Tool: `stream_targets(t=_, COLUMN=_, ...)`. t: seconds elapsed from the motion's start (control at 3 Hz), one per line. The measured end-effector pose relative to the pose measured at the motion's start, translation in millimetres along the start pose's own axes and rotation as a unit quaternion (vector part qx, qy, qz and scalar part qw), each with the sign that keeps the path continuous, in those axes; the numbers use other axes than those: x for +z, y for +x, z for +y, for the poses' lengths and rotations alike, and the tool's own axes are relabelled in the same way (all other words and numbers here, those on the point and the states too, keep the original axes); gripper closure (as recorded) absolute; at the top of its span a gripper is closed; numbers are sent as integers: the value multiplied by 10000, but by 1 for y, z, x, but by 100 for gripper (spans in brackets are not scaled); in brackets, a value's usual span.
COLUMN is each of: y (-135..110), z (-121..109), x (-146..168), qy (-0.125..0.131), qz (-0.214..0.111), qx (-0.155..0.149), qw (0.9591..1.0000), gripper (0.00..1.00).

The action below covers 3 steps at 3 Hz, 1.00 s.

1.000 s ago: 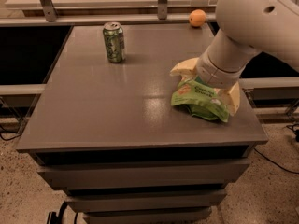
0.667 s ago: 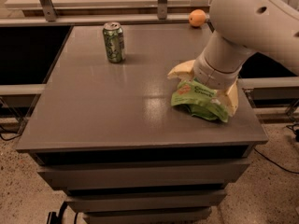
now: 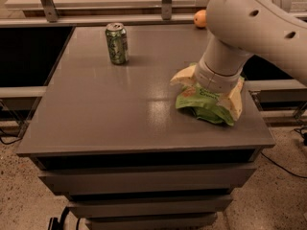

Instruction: Move green rice chip bag near green can

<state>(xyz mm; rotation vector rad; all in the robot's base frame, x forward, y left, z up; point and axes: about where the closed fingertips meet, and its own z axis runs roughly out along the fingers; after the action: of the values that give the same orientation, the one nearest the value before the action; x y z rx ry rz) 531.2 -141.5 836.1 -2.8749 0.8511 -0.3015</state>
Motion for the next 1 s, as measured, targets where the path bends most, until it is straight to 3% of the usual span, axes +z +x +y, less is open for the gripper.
stream_targets(t=0.67, y=16, z=-3, x=11, qy=-309, qz=-109, qx=504, qw=9982, gripper=0)
stream_targets(t=1.0, y=25, z=-2, x=15, qy=-403, qz=-197, qx=863, qw=9953, gripper=0)
